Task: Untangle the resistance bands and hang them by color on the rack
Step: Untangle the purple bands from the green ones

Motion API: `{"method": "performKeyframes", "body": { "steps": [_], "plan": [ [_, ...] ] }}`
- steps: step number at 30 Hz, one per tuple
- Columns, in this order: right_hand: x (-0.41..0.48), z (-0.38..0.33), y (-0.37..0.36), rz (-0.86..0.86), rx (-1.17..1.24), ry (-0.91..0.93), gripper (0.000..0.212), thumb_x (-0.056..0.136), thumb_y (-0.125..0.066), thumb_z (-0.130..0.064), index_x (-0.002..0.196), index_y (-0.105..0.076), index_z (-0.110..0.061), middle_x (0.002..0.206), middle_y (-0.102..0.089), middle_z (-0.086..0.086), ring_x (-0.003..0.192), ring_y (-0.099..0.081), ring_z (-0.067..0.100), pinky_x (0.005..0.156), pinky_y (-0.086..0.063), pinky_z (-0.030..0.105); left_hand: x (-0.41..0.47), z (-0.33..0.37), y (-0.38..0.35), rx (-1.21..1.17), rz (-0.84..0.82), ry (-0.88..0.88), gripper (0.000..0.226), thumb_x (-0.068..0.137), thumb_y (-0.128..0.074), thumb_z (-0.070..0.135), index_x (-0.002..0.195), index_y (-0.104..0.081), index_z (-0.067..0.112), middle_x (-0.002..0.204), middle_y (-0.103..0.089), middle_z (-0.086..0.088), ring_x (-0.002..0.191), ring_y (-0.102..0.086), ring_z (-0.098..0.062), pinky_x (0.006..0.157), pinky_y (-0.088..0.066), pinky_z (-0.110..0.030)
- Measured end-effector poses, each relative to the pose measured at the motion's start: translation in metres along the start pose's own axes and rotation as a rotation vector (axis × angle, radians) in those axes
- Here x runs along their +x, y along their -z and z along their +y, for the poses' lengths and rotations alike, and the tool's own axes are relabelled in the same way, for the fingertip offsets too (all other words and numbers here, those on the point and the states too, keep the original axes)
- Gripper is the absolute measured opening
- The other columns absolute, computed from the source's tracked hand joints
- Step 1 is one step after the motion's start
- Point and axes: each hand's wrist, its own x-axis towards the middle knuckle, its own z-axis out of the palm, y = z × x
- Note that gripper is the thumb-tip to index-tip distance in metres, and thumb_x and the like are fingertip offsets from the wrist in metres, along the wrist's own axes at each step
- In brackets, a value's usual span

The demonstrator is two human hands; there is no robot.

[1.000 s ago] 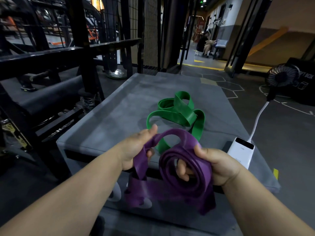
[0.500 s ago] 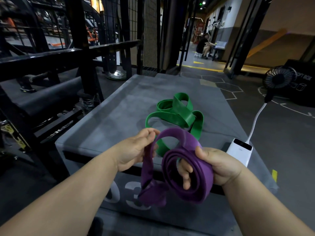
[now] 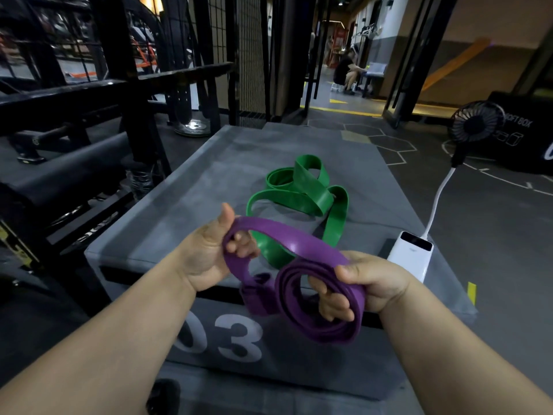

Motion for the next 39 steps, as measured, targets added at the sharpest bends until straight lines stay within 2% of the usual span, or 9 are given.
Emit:
{"method": "performKeyframes", "body": {
  "steps": [4, 8, 12, 20, 26, 28, 30, 35, 39],
  "plan": [
    [0.001, -0.002, 0.001, -0.096, 0.019, 0.045, 0.028, 0.083, -0.072, -0.026, 0.101, -0.057, -0.01, 0.074, -0.063, -0.006, 0.062, -0.061, 0.009, 0.075, -0.045, 0.03, -0.007, 0.009, 0.003, -0.246, -0.228, 0.106, 0.048, 0.088, -0.06, 0.051, 0.065, -0.062, 0.009, 0.041, -0.049, 0.007, 0.039, -0.048, -0.007, 0.065, -0.054, -0.028],
    [0.0, -0.008, -0.001, -0.161, 0.114, 0.16, 0.023, 0.085, -0.069, -0.023, 0.1, -0.056, -0.011, 0.076, -0.066, -0.008, 0.066, -0.065, 0.007, 0.079, -0.045, 0.03, -0.004, -0.005, 0.0, 0.149, 0.009, 0.238, 0.051, 0.067, -0.079, 0.055, 0.057, -0.054, 0.011, 0.042, -0.039, 0.001, 0.031, -0.037, -0.007, 0.042, -0.041, -0.02],
    [0.005, -0.011, -0.008, -0.145, 0.189, 0.257, 0.023, 0.087, -0.068, -0.025, 0.1, -0.056, -0.011, 0.079, -0.069, -0.007, 0.073, -0.067, 0.011, 0.08, -0.043, 0.033, -0.002, -0.031, -0.02, 0.408, 0.071, 0.276, 0.043, 0.099, -0.047, 0.039, 0.11, -0.062, 0.0, 0.099, -0.068, -0.013, 0.089, -0.062, -0.024, 0.084, -0.049, -0.035],
    [0.014, -0.013, -0.008, -0.002, 0.244, 0.368, 0.031, 0.088, -0.069, -0.029, 0.107, -0.056, -0.009, 0.09, -0.067, 0.001, 0.099, -0.061, 0.021, 0.097, -0.04, 0.034, -0.002, -0.045, -0.047, 0.199, 0.13, 0.29, 0.043, 0.098, -0.041, 0.039, 0.063, -0.052, 0.016, 0.047, -0.039, -0.001, 0.039, -0.032, -0.011, 0.04, -0.026, -0.022],
    [0.016, -0.017, -0.006, 0.021, 0.269, 0.414, 0.043, 0.089, -0.066, -0.018, 0.126, -0.05, -0.001, 0.1, -0.065, 0.007, 0.105, -0.059, 0.027, 0.098, -0.044, 0.038, 0.001, -0.055, -0.036, 0.211, -0.127, 0.224, 0.078, 0.051, -0.054, 0.091, 0.092, -0.068, 0.026, 0.064, -0.058, 0.007, 0.054, -0.048, -0.007, 0.056, -0.039, -0.022],
    [0.016, -0.016, -0.004, 0.037, 0.288, 0.425, 0.044, 0.092, -0.063, -0.016, 0.13, -0.048, 0.0, 0.103, -0.066, 0.009, 0.108, -0.059, 0.029, 0.101, -0.043, 0.041, 0.0, -0.061, -0.033, 0.264, -0.105, 0.181, 0.09, 0.049, -0.062, 0.088, 0.117, -0.066, 0.03, 0.11, -0.069, 0.006, 0.101, -0.063, -0.011, 0.093, -0.049, -0.035],
    [0.017, -0.016, -0.002, 0.058, 0.324, 0.45, 0.043, 0.095, -0.058, -0.014, 0.133, -0.047, 0.001, 0.106, -0.066, 0.011, 0.111, -0.058, 0.032, 0.103, -0.041, 0.044, -0.004, -0.06, -0.032, 0.29, -0.068, 0.146, 0.105, 0.056, -0.064, 0.084, 0.139, -0.046, 0.022, 0.141, -0.053, -0.002, 0.133, -0.045, -0.02, 0.115, -0.03, -0.047],
    [0.017, -0.027, -0.004, 0.116, 0.523, 0.513, 0.037, 0.099, -0.05, -0.011, 0.132, -0.049, 0.005, 0.108, -0.065, 0.022, 0.109, -0.059, 0.042, 0.106, -0.035, 0.054, -0.01, -0.051, -0.033, 0.53, -0.162, 0.174, 0.095, 0.064, -0.071, 0.072, 0.137, -0.037, 0.022, 0.126, -0.059, 0.017, 0.123, -0.049, -0.001, 0.105, -0.036, -0.023],
    [0.014, -0.033, -0.005, 0.171, 0.599, 0.57, 0.029, 0.096, -0.055, -0.011, 0.122, -0.056, 0.002, 0.096, -0.067, 0.016, 0.092, -0.064, 0.034, 0.104, -0.04, 0.05, -0.008, -0.055, -0.031, 0.72, -0.179, 0.395, 0.09, 0.061, -0.085, 0.027, 0.137, -0.037, 0.02, 0.109, -0.068, 0.013, 0.106, -0.062, -0.003, 0.092, -0.051, -0.025]
  ]
}}
